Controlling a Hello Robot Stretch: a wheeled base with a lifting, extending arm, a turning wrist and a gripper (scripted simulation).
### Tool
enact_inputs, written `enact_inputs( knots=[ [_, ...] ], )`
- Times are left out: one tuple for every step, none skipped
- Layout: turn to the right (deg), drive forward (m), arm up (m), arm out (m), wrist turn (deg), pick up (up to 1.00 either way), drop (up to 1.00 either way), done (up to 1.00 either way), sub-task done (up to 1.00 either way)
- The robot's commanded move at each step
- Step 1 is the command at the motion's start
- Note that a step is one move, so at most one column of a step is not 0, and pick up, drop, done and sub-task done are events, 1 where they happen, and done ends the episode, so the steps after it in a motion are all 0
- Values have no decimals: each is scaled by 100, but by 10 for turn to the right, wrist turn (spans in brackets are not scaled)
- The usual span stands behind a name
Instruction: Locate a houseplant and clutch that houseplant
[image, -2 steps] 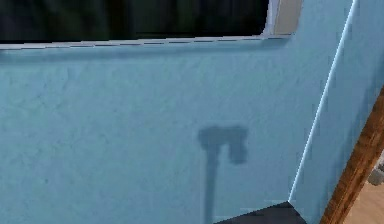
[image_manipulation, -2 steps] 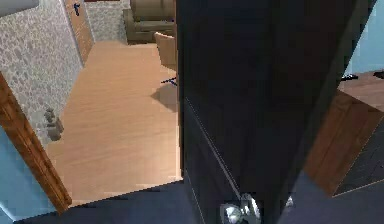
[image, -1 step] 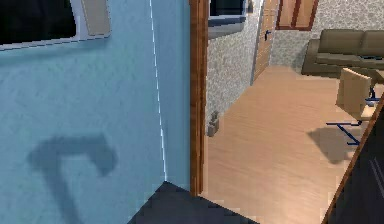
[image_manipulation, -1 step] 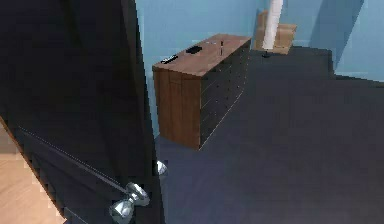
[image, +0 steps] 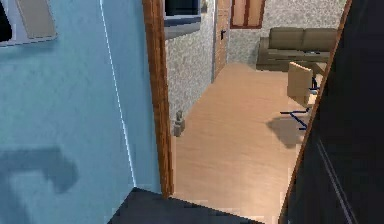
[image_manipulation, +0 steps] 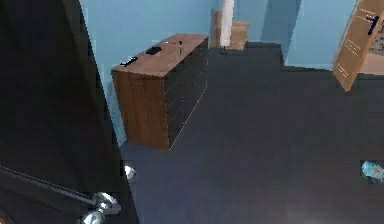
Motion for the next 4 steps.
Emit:
enact_inputs(
  knots=[
    [0,60,0,0,0,0,0,0,0],
    [180,0,0,0,0,0,0,0,0],
    [0,75,0,0,0,0,0,0,0],
    [450,0,0,0,0,0,0,0,0]
  ],
)
